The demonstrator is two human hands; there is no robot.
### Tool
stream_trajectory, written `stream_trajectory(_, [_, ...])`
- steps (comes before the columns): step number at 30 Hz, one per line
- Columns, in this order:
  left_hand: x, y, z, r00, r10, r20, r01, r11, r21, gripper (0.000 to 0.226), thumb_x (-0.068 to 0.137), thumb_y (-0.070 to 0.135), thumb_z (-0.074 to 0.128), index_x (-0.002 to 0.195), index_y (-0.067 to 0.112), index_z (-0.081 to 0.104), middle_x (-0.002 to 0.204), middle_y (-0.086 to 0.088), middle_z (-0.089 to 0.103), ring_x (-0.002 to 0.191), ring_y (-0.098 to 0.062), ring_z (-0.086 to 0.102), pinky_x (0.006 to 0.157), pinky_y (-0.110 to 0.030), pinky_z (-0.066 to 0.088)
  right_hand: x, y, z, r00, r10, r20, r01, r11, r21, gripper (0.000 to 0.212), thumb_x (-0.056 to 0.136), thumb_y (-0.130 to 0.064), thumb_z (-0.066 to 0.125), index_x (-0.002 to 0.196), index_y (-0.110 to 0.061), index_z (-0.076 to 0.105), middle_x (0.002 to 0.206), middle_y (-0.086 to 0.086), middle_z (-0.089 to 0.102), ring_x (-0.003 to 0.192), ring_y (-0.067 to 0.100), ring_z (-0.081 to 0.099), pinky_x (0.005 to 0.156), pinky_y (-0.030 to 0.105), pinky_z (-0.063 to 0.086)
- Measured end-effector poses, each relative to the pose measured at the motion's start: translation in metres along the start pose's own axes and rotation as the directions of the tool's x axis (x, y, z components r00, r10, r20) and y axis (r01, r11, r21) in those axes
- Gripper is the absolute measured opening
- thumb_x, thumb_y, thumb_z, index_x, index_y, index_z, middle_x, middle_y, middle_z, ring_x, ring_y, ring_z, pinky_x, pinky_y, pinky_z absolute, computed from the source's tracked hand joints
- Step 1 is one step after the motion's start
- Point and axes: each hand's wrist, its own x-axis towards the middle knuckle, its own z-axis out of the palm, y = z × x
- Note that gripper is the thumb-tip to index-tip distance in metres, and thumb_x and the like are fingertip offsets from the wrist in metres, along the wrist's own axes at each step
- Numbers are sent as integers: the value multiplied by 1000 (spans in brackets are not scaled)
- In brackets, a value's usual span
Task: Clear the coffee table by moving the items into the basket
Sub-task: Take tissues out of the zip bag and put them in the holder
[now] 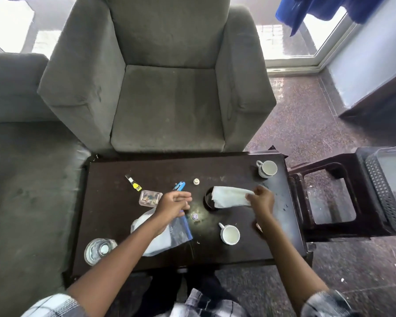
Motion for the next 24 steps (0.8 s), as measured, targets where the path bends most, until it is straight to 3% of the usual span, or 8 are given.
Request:
stream_trajectory(3, [-1, -15, 0, 997, -62, -50, 63, 998, 15, 25, 92, 1, 46, 104, 14, 63, 103, -3, 68, 79, -9, 64, 66, -21, 48, 17, 4, 24, 999, -24, 26, 28, 989, -148, 17, 72, 3, 52, 78, -6, 64, 84, 14, 67, 85, 29, 60, 72, 32, 44])
stream_trajectory(9, [-2, -25, 1, 985, -124, -117, 125, 992, -1, 24, 94, 1, 42, 96, 15, 61, 95, -1, 66, 74, -10, 61, 63, -20, 44, 27, 20, 64, 996, -11, 86, 33, 965, -261, 16, 76, 5, 44, 81, -7, 54, 97, 21, 65, 93, 35, 61, 75, 34, 46])
stream_trajectory(12, [0, -25, -1, 982, -137, -127, 136, 991, -20, 23, 94, 1, 42, 98, 13, 61, 95, -1, 67, 75, -11, 61, 62, -20, 45, 30, 24, 76, 992, -19, 127, 55, 955, -290, 28, 79, -1, 47, 104, -4, 59, 112, 19, 63, 105, 35, 59, 83, 36, 47])
stream_trajectory(16, [-2, -27, -5, 982, -150, -119, 148, 989, -26, 21, 95, 4, 43, 101, 13, 62, 94, 0, 67, 78, -12, 61, 63, -20, 47, 35, 28, 83, 982, 11, 187, 41, 963, -268, 41, 82, -5, 53, 123, -7, 56, 125, 16, 60, 116, 31, 55, 92, 34, 44])
stream_trajectory(21, [-5, -35, -15, 975, -183, -122, 181, 983, -34, 21, 95, 4, 43, 94, 16, 60, 89, 3, 66, 75, -11, 61, 67, -23, 45, 36, 36, 79, 977, -17, 215, 62, 977, -206, 50, 78, -12, 69, 125, -5, 54, 123, 17, 60, 116, 31, 54, 93, 32, 42])
stream_trajectory(24, [-5, -45, -24, 975, -181, -132, 180, 984, -20, 21, 94, 3, 42, 94, 16, 59, 89, 3, 65, 74, -11, 60, 66, -23, 44, 29, 43, 77, 988, 9, 152, 10, 992, -127, 56, 73, -17, 75, 123, -1, 53, 121, 21, 58, 115, 33, 53, 95, 35, 40])
